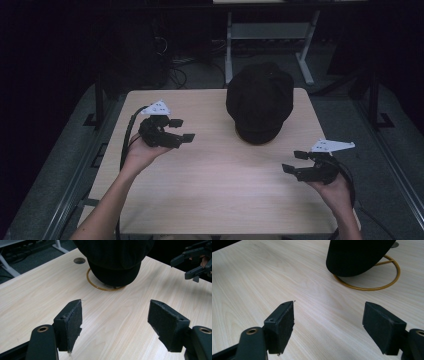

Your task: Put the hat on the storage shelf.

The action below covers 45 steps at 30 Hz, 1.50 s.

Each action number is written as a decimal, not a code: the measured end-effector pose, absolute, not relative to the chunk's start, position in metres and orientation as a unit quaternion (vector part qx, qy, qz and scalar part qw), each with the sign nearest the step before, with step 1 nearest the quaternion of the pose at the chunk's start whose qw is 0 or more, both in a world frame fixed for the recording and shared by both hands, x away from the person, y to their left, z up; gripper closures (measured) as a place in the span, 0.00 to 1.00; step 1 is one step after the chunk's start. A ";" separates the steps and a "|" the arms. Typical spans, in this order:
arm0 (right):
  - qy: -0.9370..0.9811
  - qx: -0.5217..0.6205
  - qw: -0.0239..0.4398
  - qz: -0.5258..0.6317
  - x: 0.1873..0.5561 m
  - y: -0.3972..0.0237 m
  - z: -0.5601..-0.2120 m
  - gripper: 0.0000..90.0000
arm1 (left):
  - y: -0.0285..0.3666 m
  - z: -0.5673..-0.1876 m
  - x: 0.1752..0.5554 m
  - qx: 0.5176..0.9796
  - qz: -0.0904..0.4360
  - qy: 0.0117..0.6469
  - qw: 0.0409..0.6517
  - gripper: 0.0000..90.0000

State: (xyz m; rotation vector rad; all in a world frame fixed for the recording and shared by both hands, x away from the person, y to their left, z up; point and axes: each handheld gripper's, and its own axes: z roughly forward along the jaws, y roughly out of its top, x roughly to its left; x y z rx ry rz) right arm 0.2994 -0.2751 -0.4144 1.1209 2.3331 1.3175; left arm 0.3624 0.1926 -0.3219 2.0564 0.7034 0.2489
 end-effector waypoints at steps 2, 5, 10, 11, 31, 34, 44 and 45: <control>0.798 0.383 0.118 0.450 0.300 -0.275 -0.415 0.28 | 0.195 -0.327 0.361 0.836 0.097 0.288 0.457 0.30; 0.798 0.384 0.118 0.449 0.300 -0.275 -0.415 0.28 | 0.197 -0.331 0.360 0.833 0.094 0.292 0.459 0.30; 0.799 0.384 0.118 0.447 0.300 -0.275 -0.416 0.28 | 0.200 -0.337 0.359 0.833 0.093 0.296 0.458 0.30; 0.799 0.384 0.118 0.447 0.300 -0.274 -0.416 0.28 | 0.202 -0.340 0.357 0.832 0.092 0.299 0.458 0.30; 0.801 0.384 0.117 0.443 0.299 -0.274 -0.417 0.28 | 0.214 -0.367 0.346 0.834 0.097 0.313 0.444 0.29; 0.801 0.384 0.118 0.443 0.299 -0.275 -0.417 0.28 | 0.216 -0.369 0.342 0.830 0.099 0.312 0.452 0.29; 0.802 0.382 0.120 0.442 0.299 -0.275 -0.418 0.28 | 0.226 -0.380 0.335 0.827 0.100 0.324 0.449 0.29; 0.802 0.384 0.119 0.441 0.299 -0.275 -0.418 0.28 | 0.228 -0.383 0.334 0.825 0.101 0.326 0.450 0.29</control>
